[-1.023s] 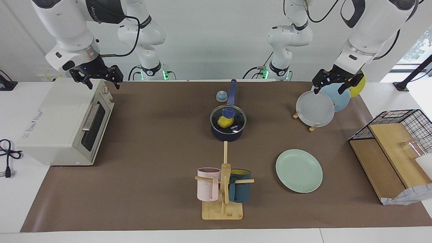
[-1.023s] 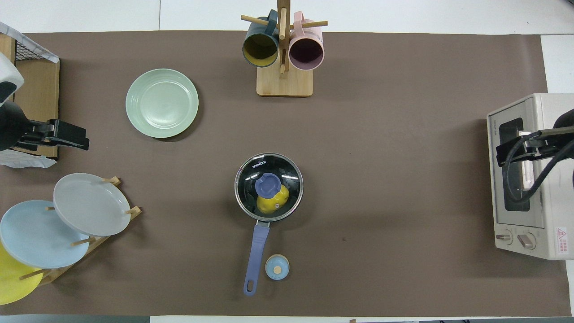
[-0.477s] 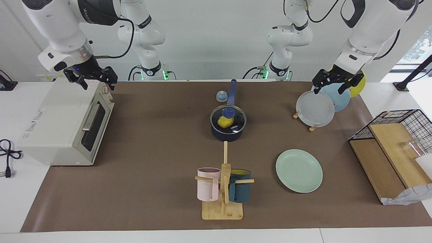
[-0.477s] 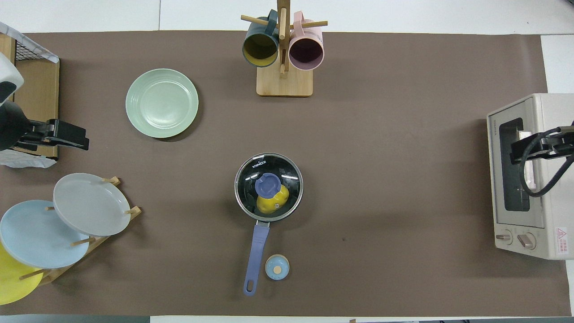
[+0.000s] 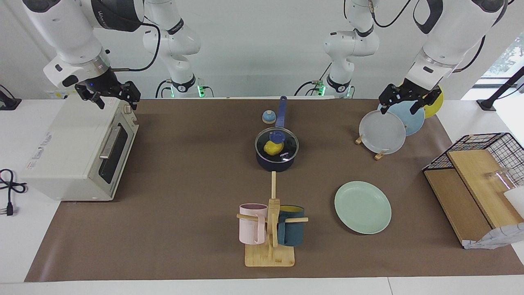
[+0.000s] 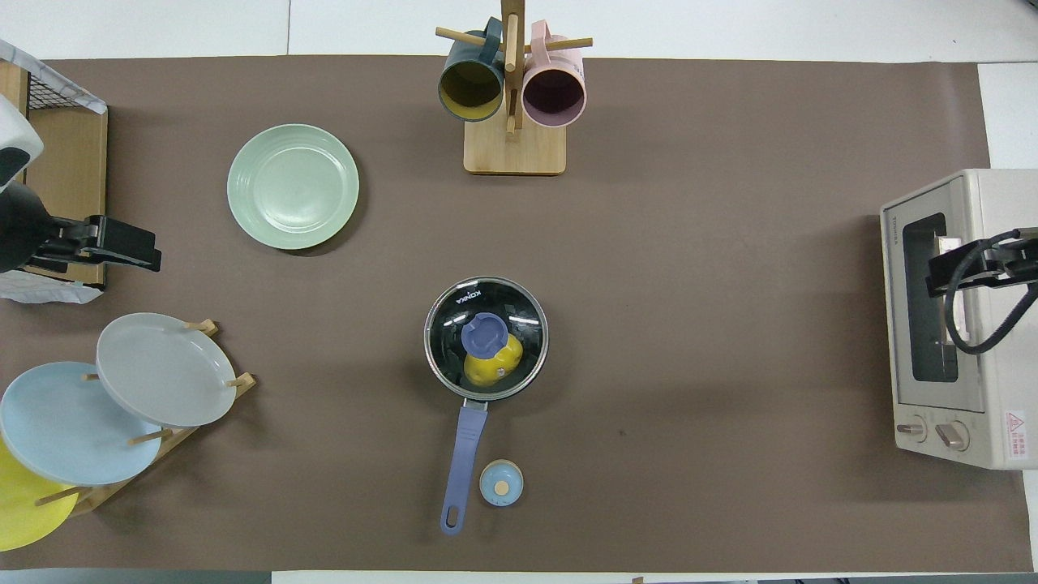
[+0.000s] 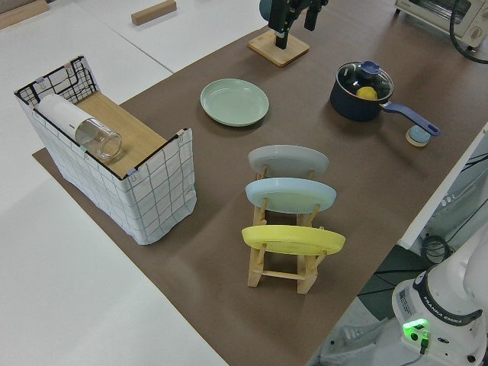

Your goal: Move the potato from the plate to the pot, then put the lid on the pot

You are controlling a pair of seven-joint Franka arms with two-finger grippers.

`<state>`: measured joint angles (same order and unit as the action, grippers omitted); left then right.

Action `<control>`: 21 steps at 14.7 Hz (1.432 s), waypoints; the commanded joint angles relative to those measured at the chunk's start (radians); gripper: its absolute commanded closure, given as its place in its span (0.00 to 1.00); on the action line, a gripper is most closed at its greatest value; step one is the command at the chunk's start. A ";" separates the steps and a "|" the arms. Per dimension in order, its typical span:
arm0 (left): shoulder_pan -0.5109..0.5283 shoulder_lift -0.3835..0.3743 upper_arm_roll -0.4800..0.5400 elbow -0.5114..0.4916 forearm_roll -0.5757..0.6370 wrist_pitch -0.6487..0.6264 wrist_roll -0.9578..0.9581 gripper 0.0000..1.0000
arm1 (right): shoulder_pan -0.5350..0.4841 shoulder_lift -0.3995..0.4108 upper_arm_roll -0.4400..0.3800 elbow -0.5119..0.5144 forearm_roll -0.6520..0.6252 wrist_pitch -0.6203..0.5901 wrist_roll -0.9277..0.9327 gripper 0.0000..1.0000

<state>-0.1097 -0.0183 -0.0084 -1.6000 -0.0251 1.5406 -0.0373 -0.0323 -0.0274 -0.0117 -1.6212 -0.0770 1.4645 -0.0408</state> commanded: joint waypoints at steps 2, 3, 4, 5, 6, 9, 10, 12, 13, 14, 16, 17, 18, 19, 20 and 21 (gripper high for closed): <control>0.007 -0.009 -0.004 -0.006 0.016 -0.010 -0.007 0.00 | -0.009 -0.011 -0.001 -0.016 0.023 0.020 -0.022 0.00; 0.007 -0.009 -0.004 -0.006 0.016 -0.010 -0.007 0.00 | -0.006 -0.011 -0.001 -0.016 0.025 0.020 -0.022 0.00; 0.007 -0.009 -0.004 -0.006 0.016 -0.010 -0.007 0.00 | -0.006 -0.011 0.001 -0.016 0.023 0.022 -0.021 0.00; 0.007 -0.009 -0.005 -0.006 0.016 -0.010 -0.007 0.00 | -0.004 -0.011 0.001 -0.014 0.025 0.026 -0.021 0.00; 0.007 -0.009 -0.004 -0.006 0.016 -0.010 -0.007 0.00 | -0.004 -0.011 0.002 -0.014 0.025 0.037 -0.021 0.00; 0.007 -0.009 -0.005 -0.006 0.016 -0.010 -0.007 0.00 | -0.017 -0.009 0.001 -0.014 0.098 0.065 -0.024 0.00; 0.007 -0.009 -0.004 -0.006 0.016 -0.010 -0.007 0.00 | -0.015 -0.009 0.001 -0.016 0.100 0.063 -0.031 0.00; 0.007 -0.009 -0.005 -0.006 0.016 -0.010 -0.007 0.00 | -0.008 -0.009 0.001 -0.014 0.098 0.069 -0.063 0.00; 0.007 -0.009 -0.004 -0.006 0.016 -0.010 -0.007 0.00 | -0.008 -0.009 0.001 -0.014 0.098 0.069 -0.063 0.00; 0.007 -0.009 -0.004 -0.006 0.016 -0.010 -0.007 0.00 | -0.006 -0.009 0.001 -0.014 0.097 0.069 -0.063 0.00; 0.007 -0.009 -0.004 -0.006 0.016 -0.010 -0.007 0.00 | -0.006 -0.009 0.002 -0.014 0.097 0.069 -0.063 0.00; 0.007 -0.009 -0.004 -0.006 0.016 -0.010 -0.007 0.00 | -0.006 -0.009 0.002 -0.014 0.095 0.069 -0.063 0.00; 0.007 -0.009 -0.004 -0.006 0.016 -0.010 -0.007 0.00 | -0.006 -0.009 0.001 -0.014 0.095 0.069 -0.065 0.00; 0.007 -0.009 -0.004 -0.006 0.016 -0.010 -0.007 0.00 | -0.006 -0.009 0.002 -0.014 0.094 0.068 -0.065 0.00; 0.007 -0.009 -0.004 -0.006 0.016 -0.010 -0.007 0.00 | -0.006 -0.009 0.002 -0.014 0.091 0.068 -0.065 0.00; 0.007 -0.009 -0.004 -0.006 0.016 -0.010 -0.007 0.00 | -0.004 -0.011 0.002 -0.014 0.089 0.066 -0.065 0.00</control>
